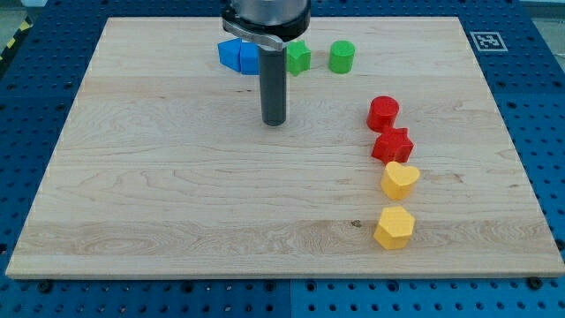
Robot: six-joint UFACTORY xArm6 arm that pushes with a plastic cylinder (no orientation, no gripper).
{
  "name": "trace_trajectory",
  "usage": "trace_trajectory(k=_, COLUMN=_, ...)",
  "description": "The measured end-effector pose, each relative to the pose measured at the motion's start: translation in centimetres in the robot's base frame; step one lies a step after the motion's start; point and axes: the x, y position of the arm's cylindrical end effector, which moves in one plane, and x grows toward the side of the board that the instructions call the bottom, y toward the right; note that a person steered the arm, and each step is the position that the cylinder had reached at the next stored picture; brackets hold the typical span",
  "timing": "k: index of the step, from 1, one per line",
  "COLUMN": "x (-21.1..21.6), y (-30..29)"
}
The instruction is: Slightly push the red circle at the top right side of red star
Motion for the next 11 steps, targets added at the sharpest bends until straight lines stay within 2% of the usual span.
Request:
trace_trajectory(k=3, x=-1.4, y=10.6)
trace_trajectory(k=7, x=-0.7, y=14.3)
trace_trajectory(k=9, x=-0.7, y=13.1)
trace_trajectory(k=11, x=4.7, y=7.4)
